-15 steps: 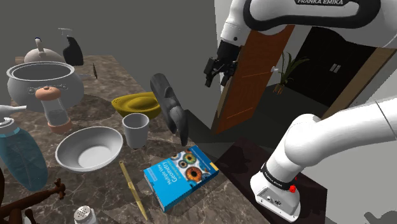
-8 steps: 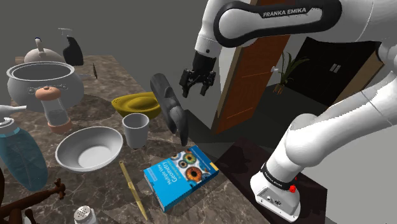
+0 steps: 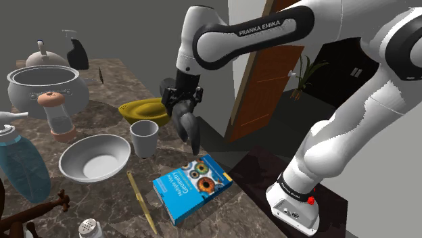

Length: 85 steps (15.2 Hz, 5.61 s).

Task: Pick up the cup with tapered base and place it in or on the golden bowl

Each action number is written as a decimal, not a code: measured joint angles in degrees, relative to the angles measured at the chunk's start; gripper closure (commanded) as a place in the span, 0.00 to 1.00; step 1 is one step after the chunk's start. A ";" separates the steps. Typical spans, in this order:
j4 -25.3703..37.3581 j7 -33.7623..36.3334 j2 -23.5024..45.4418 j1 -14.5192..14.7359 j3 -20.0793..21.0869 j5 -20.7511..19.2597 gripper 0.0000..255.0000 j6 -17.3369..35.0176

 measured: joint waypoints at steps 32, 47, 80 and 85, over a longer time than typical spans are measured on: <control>8.16 9.91 19.53 2.59 3.56 -8.05 1.00 10.59; 13.56 9.22 14.55 2.15 3.77 -6.15 1.00 0.51; 52.96 -2.26 29.79 -4.09 -2.21 -9.43 1.00 -25.22; 55.04 -3.98 32.39 -5.12 -3.06 -10.01 1.00 -24.85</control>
